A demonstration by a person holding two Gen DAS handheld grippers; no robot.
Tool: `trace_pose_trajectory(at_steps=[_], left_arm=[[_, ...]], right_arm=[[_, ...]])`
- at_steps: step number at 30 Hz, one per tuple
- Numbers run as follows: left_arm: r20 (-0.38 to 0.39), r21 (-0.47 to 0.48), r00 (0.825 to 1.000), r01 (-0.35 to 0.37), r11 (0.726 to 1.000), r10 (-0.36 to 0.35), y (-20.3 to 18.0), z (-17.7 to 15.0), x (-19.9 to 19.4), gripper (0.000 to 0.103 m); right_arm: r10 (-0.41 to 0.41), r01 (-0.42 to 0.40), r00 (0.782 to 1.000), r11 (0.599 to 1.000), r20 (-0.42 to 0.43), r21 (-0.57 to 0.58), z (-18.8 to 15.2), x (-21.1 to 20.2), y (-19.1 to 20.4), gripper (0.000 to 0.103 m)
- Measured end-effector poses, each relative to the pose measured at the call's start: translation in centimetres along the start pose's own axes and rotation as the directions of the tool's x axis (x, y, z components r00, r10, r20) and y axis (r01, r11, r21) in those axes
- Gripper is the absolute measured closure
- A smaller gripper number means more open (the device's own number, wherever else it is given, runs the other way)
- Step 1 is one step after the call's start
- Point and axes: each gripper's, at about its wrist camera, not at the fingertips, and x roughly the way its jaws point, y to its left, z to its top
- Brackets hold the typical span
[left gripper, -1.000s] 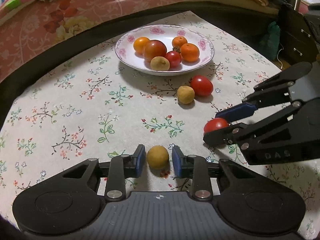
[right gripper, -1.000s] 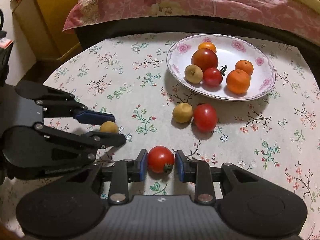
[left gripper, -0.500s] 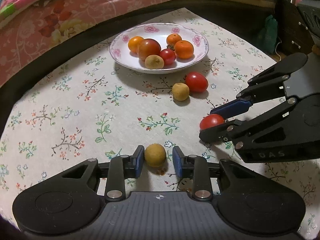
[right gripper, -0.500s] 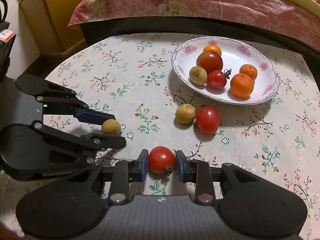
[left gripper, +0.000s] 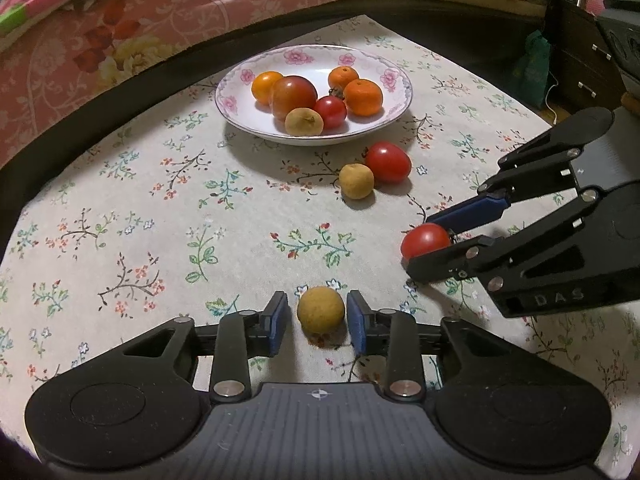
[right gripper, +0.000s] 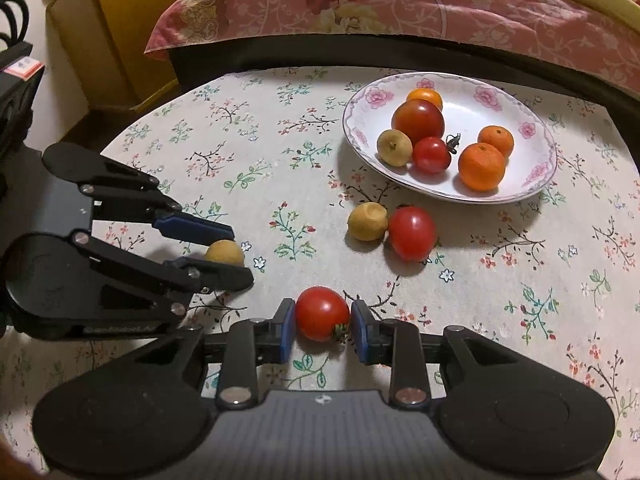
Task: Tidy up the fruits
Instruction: 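Carry the yellow fruit and cherry tomato toward the white plate with both tools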
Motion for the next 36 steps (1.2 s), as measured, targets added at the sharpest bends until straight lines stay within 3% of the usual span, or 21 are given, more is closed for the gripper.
trace_pose_trajectory(at_steps=[4, 8, 10, 15, 36], left_arm=[[0.002, 0.006, 1.000, -0.005, 1.000, 0.005, -0.3, -0.3, -0.1, 0.052], [0.000, -0.002, 1.000, 0.007, 1.000, -0.007, -0.3, -0.1, -0.1, 0.054], [-0.002, 0.005, 1.000, 0.012, 1.000, -0.012, -0.4, -0.1, -0.1, 0.061], [-0.005, 0.027, 1.000, 0.008, 1.000, -0.007, -1.0, -0.2, -0.2, 0.068], [0.034, 0.004, 0.999, 0.014, 1.000, -0.014, -0.9, 1.2, -0.1, 0.070]], right_arm=[[-0.009, 0.009, 1.000, 1.000, 0.001, -0.006, 0.0, 0.1, -0.1, 0.074], [-0.015, 0.015, 1.000, 1.000, -0.001, -0.015, 0.1, 0.2, 0.0, 0.074], [-0.026, 0.025, 1.000, 0.999, -0.003, -0.030, 0.0, 0.2, 0.2, 0.074], [-0.038, 0.037, 0.999, 0.998, -0.009, -0.043, 0.0, 0.1, 0.5, 0.075], [-0.044, 0.044, 0.999, 0.999, 0.020, 0.015, 0.3, -0.9, 0.0, 0.075]])
